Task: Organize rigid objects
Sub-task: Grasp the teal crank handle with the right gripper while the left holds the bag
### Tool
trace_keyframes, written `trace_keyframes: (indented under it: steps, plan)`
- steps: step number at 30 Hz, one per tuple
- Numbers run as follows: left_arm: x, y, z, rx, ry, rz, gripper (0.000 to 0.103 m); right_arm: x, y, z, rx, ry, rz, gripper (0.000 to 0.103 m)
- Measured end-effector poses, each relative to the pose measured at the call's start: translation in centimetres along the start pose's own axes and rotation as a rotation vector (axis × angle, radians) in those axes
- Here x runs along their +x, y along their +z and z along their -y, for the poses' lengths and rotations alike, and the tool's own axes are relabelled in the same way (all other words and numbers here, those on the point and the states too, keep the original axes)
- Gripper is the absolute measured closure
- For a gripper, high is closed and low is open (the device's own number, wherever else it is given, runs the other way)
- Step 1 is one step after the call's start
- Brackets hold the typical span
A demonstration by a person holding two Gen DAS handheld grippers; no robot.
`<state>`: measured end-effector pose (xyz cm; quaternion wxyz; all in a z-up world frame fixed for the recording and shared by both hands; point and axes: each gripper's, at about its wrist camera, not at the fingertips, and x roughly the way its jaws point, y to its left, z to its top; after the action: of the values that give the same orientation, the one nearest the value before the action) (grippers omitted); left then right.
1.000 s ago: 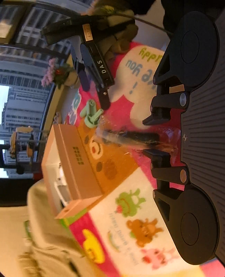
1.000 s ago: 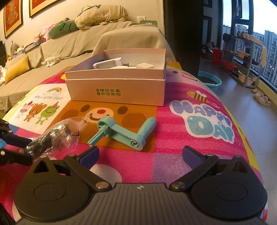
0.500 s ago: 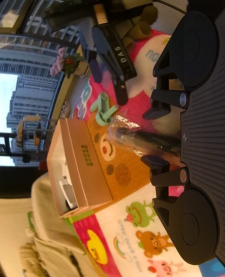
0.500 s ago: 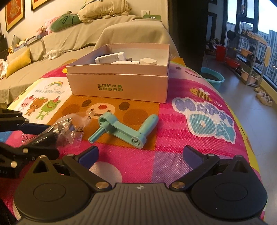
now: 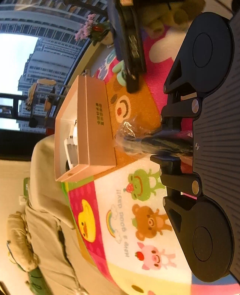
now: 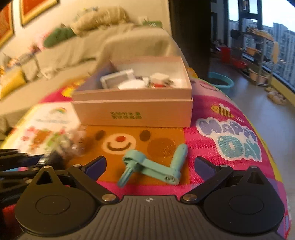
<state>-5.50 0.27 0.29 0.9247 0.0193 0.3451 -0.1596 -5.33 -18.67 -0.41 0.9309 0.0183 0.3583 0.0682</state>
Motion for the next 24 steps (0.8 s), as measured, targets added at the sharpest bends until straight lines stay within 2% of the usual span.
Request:
trace_keyframes:
  steps: [2,3,10,12,14,16,20,24]
  plan:
    - [0.3,0.2,-0.2,-0.027,-0.006,-0.011,0.076,0.7,0.0,-0.6,-0.024,-0.041,-0.009,0.016]
    - [0.3,0.2,-0.2,-0.041,-0.008,-0.014,0.075,0.6,0.0,-0.7,-0.038,-0.046,0.0,0.028]
    - [0.4,0.1,0.1,-0.032,0.004,-0.018,0.077,-1.9,-1.0,-0.9,-0.129,-0.001,0.034,0.032]
    - [0.5,0.4,0.0,-0.045,0.002,-0.027,0.077,-2.6,-1.1,-0.7,-0.137,0.01,0.043,0.036]
    - [0.5,0.5,-0.3,-0.088,-0.011,-0.036,0.077,-3.2,-1.3,-0.5,-0.137,0.02,0.048,0.041]
    - [0.5,0.6,-0.9,-0.149,-0.025,-0.047,0.077,-3.5,-1.4,-0.3,-0.13,0.023,0.051,0.041]
    - [0.8,1.0,-2.2,-0.21,-0.087,-0.071,0.076,-4.2,-1.8,0.0,-0.134,0.041,0.073,0.05]
    - [0.6,0.7,-1.4,-0.158,-0.069,-0.057,0.077,-4.4,-2.3,-0.3,-0.163,0.041,0.109,0.049]
